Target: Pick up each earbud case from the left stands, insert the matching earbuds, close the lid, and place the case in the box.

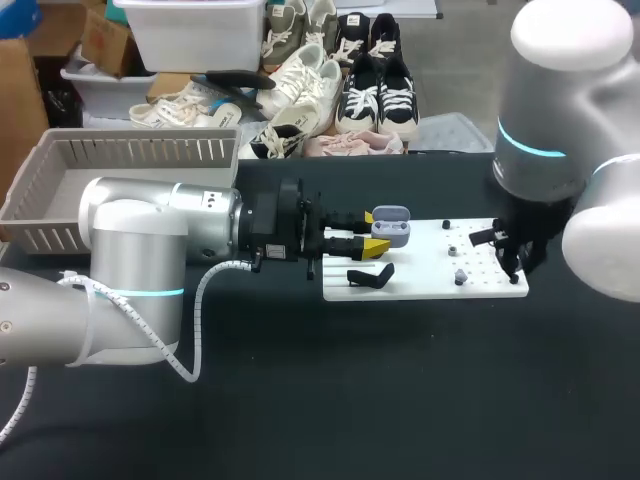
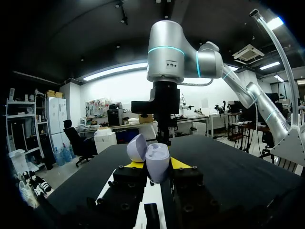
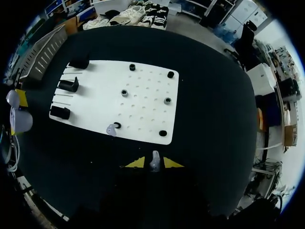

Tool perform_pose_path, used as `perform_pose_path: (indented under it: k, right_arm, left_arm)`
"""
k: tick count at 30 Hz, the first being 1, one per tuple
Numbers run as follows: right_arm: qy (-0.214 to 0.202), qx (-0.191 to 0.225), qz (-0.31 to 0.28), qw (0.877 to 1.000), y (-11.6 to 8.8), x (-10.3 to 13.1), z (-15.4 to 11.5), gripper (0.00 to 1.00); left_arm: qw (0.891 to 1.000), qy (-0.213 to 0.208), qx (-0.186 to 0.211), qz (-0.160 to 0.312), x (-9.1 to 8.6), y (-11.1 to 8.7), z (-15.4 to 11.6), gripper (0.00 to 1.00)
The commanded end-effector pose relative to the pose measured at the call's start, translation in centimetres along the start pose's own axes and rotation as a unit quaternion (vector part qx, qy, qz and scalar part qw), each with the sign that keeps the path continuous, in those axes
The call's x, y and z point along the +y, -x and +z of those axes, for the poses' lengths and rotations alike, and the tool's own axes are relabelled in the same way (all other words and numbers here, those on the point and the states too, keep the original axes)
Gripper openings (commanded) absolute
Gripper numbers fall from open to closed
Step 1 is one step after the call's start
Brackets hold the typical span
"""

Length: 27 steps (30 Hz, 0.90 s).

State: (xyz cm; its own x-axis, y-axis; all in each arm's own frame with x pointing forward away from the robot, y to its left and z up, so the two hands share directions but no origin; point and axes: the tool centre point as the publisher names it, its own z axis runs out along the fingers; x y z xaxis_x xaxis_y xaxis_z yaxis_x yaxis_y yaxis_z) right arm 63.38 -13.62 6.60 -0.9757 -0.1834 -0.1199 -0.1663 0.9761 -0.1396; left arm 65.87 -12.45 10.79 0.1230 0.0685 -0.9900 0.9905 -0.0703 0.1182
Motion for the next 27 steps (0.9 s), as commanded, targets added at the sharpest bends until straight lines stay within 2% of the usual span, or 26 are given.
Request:
perform_pose_path:
  k: [1, 6, 21, 23, 24, 27]
  right_arm:
    - [-0.006, 0.046, 0.001, 0.999, 0.4, 1.1, -1.4, 0.0]
    - [-0.005, 0.053, 0.024, 0.998, -0.2, 1.5, -2.4, 0.0]
    - [-0.005, 0.053, 0.024, 0.998, -0.2, 1.5, -2.4, 0.0]
    - [0.0, 0.048, 0.083, 0.995, 0.4, 1.3, -2.4, 0.0]
    - [0.019, 0.041, 0.125, 0.991, 0.8, 1.2, -2.6, 0.0]
    - [0.029, 0.052, 0.222, 0.973, 1.3, 0.7, -2.4, 0.0]
  left_arm:
    - [1.0, 0.0, -0.001, 0.0, 0.1, -0.1, 0.0, 0.0]
    - [1.0, 0.0, -0.001, 0.0, 0.1, -0.1, 0.0, 0.0]
    - [1.0, 0.0, -0.001, 0.0, 0.1, -0.1, 0.0, 0.0]
    - [1.0, 0.0, -0.001, 0.0, 0.1, -0.1, 0.0, 0.0]
    - [1.0, 0.0, -0.001, 0.0, 0.1, -0.1, 0.0, 0.0]
    - [1.0, 0.0, -0.001, 0.0, 0.1, -0.1, 0.0, 0.0]
